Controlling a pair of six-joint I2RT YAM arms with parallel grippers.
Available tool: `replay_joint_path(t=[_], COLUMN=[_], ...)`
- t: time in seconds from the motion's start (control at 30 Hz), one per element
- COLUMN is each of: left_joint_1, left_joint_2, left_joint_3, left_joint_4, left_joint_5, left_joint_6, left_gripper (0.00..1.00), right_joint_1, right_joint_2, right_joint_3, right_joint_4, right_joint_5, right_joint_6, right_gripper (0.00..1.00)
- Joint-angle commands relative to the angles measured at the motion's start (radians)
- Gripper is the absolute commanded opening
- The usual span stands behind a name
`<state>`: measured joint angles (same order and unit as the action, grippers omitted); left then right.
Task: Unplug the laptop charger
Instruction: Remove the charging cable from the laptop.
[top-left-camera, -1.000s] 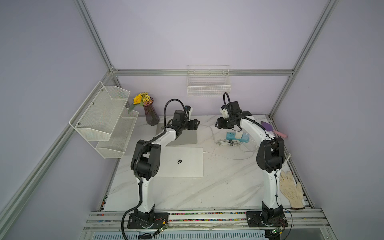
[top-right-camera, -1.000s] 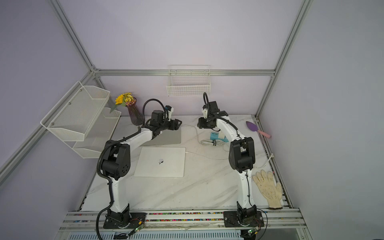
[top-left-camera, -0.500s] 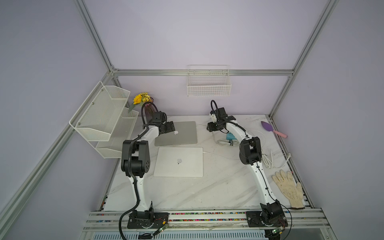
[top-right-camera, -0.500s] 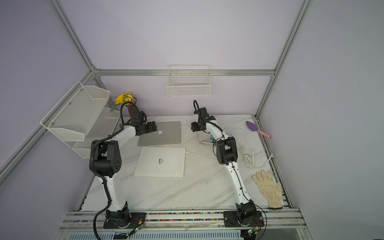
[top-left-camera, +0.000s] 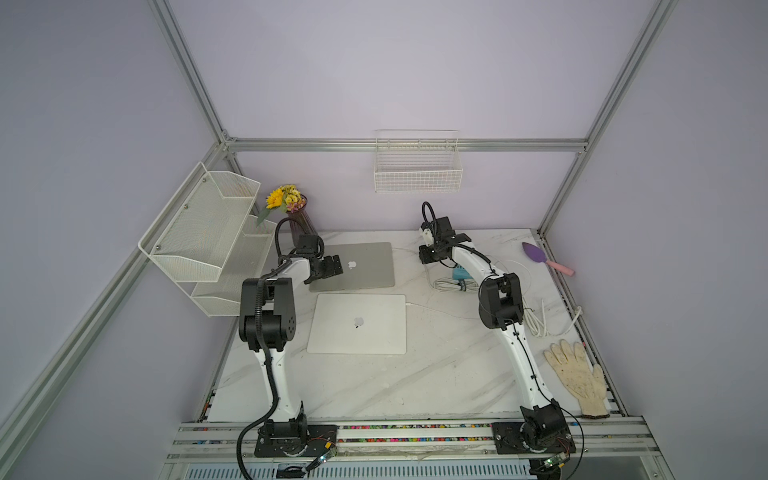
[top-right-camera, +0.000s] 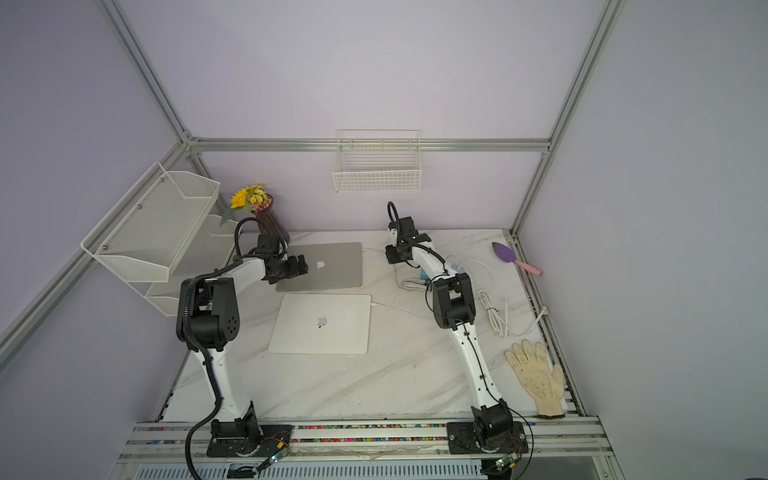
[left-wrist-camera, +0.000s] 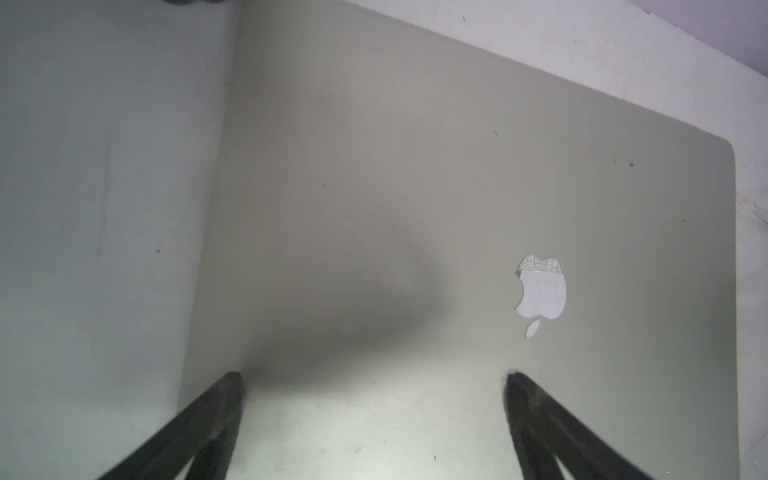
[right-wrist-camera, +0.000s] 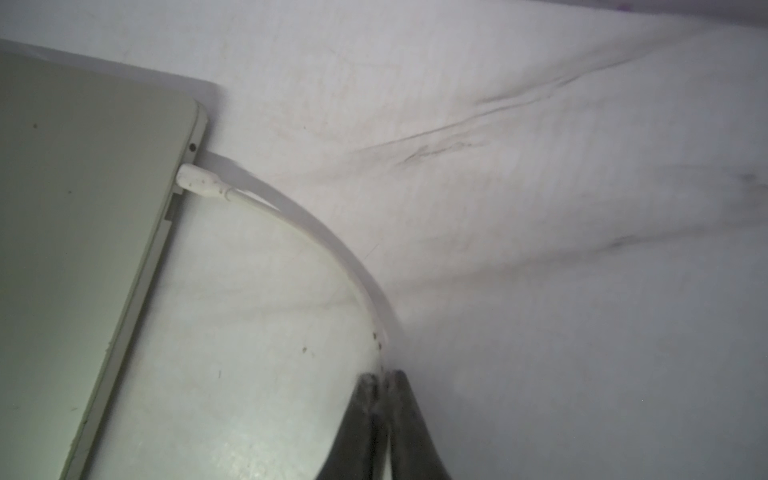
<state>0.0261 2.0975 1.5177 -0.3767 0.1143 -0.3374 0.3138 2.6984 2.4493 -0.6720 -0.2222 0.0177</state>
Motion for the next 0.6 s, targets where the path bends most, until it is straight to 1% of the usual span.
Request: replay_joint_path(t=[0.0, 0.13, 0.23, 0.37, 0.47, 0.57], left_joint_1=[0.004, 0.005, 0.006, 0.003, 0.002, -0.005], left_joint_2=[0.047, 0.050, 0.049, 0.044, 0.051, 0.050], left_joint_3=[0.042, 0.044, 0.055, 0.085, 0.137, 0.164], left_joint_4=[-0.073, -0.080, -0.081, -0.086, -0.147, -0.188], left_joint_5=[0.054, 0.033, 0.037, 0.057, 0.015, 0.011], left_joint_6=[0.017, 0.020, 0.034, 0.053, 0.054, 0.070], left_gripper=[0.98, 0.99, 0.99, 0.98, 0.99, 1.00], right_joint_1=[0.006, 0.006, 0.006, 0.013, 0.018, 0.030], right_joint_2=[-0.020, -0.147, -0.211, -0.279, -0.333, -0.394], right_joint_3=[-0.087, -0.256, -0.329, -0.412, -0.483, -0.569], right_joint_4=[-0.028, 0.071, 0.079, 0.062, 0.057, 0.082], right_joint_5=[-0.006, -0.061, -0.121, -0.195, -0.241, -0.281], right_joint_6=[-0.003, 0.015, 0.006, -0.032, -0.072, -0.114], right_gripper=[0.00, 0.00, 0.00, 0.00, 0.00, 0.00])
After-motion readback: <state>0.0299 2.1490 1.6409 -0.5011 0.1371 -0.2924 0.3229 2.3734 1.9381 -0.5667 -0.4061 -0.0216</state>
